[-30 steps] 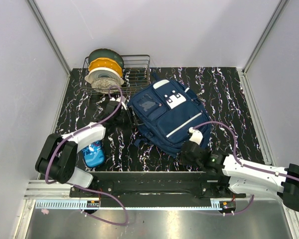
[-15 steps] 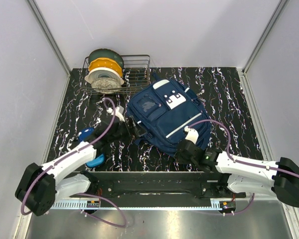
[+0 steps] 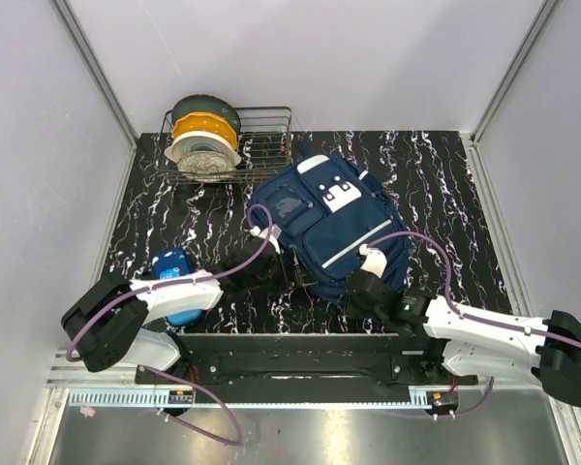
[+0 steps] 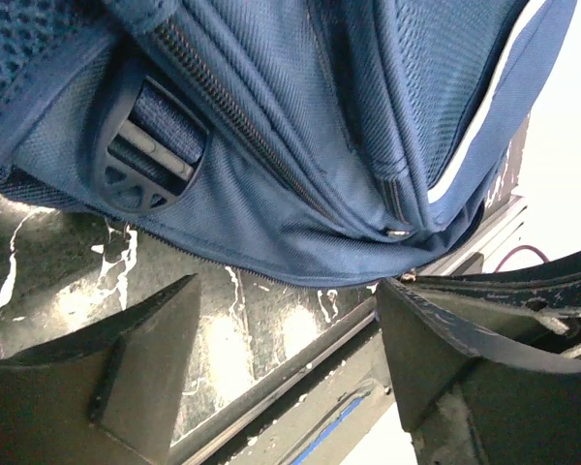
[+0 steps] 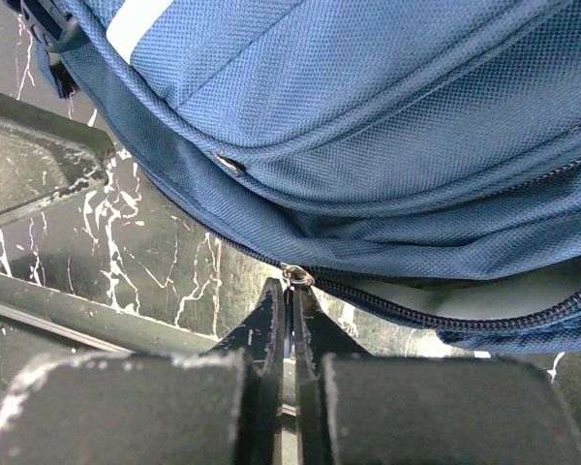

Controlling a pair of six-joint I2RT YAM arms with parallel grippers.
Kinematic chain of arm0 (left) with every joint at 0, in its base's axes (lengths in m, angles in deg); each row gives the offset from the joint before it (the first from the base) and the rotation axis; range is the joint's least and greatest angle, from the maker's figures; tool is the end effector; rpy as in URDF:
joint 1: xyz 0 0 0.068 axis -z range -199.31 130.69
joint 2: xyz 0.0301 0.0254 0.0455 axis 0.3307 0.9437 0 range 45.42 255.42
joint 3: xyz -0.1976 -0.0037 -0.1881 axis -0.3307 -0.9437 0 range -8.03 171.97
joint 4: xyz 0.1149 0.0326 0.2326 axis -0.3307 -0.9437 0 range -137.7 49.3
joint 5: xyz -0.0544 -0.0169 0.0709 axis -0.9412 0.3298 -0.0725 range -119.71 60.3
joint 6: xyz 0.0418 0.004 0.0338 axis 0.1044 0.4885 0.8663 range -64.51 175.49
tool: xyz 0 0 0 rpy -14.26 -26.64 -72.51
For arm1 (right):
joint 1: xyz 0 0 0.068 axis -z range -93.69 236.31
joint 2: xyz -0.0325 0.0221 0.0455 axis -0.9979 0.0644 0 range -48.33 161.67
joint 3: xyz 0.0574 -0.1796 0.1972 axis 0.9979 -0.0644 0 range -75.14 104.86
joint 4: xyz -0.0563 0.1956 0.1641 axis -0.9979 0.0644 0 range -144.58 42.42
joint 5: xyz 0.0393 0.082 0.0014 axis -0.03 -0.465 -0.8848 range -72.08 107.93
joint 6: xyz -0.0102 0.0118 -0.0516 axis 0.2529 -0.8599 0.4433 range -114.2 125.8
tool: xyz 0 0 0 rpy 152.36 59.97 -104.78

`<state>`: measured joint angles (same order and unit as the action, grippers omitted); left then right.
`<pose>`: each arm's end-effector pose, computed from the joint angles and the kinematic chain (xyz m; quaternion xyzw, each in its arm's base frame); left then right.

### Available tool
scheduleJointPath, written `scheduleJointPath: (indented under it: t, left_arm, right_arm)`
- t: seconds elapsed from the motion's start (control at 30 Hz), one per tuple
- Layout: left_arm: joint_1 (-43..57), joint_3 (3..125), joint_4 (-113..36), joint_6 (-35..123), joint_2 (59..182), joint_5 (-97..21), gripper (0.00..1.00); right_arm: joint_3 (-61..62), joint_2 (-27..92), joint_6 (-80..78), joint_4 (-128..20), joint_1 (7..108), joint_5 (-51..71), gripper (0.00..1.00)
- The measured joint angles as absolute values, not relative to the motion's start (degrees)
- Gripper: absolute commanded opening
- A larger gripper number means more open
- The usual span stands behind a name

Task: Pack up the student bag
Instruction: Zip the student bag at the center of the board.

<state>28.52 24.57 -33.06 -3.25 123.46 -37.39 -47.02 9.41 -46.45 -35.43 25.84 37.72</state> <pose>0.1752 -0.2007 0.1724 -0.0558 0.8947 -0.3879 0.2142 0.1056 0.1615 0.1871 -0.0057 0.9240 0.1996 0.3261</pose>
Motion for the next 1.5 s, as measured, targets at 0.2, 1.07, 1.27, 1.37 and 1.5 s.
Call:
scheduleJointPath:
  t: [0.2,1.07,1.27,1.37,1.5]
  left_arm:
    - [28.63,24.85,-29.09,-4.97,125.76,-35.95,0.55]
    - [25.88,25.70,-29.57,-4.95,128.71,-36.84,0.00]
    - [16.15,25.27,-38.53,0.25,117.37,-38.17,0.00]
    - [13.11,25.29,-43.25,3.16,114.00,-38.20,0.00]
    - [10.84,25.27,-47.73,5.30,111.55,-38.37,0.00]
  right_arm:
    - [-47.02,9.06,-46.01,-35.43,25.86,37.50,0.00]
    - [-46.04,6.26,-41.11,-33.61,25.99,36.65,0.00]
    - [-43.40,6.19,-39.39,-33.48,25.97,35.27,0.00]
    - [-43.40,6.48,-39.36,-33.33,25.97,35.12,0.00]
    - [-43.40,6.45,-39.69,-32.83,25.97,34.98,0.00]
